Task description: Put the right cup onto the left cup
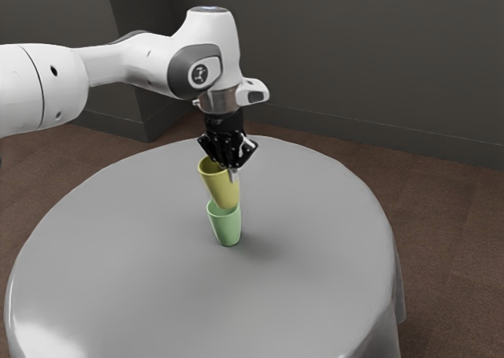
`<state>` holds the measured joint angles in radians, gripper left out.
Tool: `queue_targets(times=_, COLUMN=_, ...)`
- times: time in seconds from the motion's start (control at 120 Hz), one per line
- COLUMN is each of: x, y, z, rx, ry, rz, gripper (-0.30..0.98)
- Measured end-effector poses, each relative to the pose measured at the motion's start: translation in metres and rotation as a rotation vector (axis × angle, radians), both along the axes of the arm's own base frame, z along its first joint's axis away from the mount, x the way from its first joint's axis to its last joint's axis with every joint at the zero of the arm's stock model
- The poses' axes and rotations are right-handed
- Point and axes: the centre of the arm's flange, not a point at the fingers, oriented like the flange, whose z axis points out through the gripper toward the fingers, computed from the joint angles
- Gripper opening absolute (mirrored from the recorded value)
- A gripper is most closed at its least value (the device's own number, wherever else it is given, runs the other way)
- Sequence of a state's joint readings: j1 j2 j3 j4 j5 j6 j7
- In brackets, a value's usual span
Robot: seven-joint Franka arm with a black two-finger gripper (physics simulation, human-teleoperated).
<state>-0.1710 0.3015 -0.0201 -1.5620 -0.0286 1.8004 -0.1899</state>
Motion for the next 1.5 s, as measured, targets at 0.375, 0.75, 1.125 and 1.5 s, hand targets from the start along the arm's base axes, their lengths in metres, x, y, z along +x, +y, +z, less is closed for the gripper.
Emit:
queue_targets(times=0.375, x=0.003, y=0.019, z=-0.005, rx=0.003, ry=0.01, rz=0.022, gripper=-0.1)
queue_targets(times=0.75, x=0.014, y=0.024, z=-0.006, rx=0.012, ry=0.008, rz=0.019, gripper=-0.1)
queue_targets(times=1.125, x=0.022, y=0.03, z=-0.015, rx=0.024, ry=0.017, rz=0.02, gripper=-0.1)
queue_targets(times=1.5, x=0.031, y=0.028, z=-0.018, rx=0.027, ry=0.013, rz=0.013, gripper=-0.1)
